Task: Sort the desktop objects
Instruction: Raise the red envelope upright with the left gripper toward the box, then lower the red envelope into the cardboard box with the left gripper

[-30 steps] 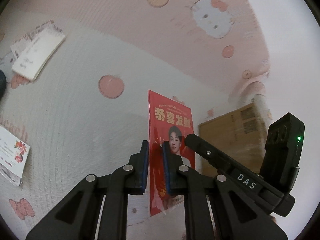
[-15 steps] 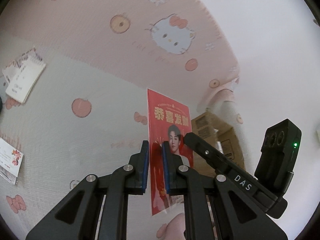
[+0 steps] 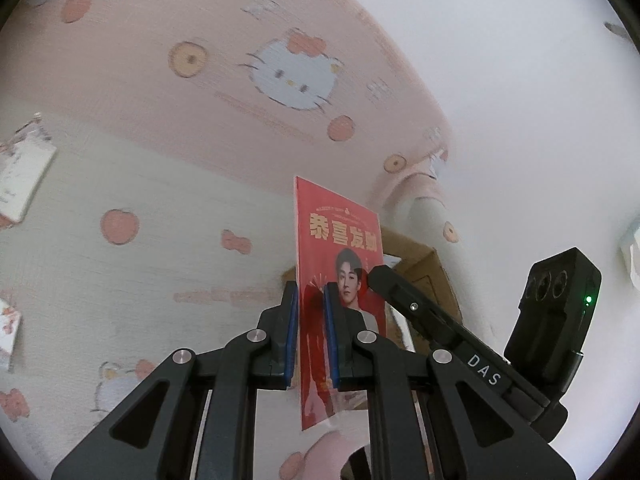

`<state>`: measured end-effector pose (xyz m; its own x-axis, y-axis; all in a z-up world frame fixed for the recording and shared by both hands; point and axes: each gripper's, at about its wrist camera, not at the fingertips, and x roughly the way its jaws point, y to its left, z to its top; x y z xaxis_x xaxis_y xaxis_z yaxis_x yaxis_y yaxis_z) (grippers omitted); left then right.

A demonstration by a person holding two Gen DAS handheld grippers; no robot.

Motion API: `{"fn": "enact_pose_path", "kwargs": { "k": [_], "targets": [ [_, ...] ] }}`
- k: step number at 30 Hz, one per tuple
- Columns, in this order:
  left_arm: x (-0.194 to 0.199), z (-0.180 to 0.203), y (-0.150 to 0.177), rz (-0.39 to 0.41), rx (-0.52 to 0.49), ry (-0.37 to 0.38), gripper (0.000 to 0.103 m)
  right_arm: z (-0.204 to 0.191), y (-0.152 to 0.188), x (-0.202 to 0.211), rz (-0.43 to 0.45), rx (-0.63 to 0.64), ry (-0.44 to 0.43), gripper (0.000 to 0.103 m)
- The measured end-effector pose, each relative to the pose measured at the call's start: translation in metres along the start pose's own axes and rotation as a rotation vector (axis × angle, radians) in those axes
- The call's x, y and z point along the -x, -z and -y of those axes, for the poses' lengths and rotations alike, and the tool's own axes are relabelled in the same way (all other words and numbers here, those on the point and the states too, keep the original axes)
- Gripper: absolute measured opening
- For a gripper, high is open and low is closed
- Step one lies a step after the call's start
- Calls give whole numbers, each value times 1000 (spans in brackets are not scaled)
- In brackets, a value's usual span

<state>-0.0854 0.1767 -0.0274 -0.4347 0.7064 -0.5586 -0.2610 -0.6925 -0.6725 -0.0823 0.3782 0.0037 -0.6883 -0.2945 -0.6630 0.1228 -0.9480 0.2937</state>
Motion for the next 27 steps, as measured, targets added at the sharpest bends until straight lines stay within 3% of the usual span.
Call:
{"fn": "enact_pose_path", "kwargs": {
  "k": [8,15,19,27],
  "targets": [
    [-54,54,-4,-61,-78,48,13,68,-9,26,37,-115,31,17],
    [-116,111,2,-137,-140,103,14,131,-17,60,64,-175,130,17],
    [-144,134,8,-195,-134,147,14,166,-18,82,70,-203,190,17],
    [-210,163,22,-341,-96,153,15,227,-19,100,27,-244,273,17]
  ]
}}
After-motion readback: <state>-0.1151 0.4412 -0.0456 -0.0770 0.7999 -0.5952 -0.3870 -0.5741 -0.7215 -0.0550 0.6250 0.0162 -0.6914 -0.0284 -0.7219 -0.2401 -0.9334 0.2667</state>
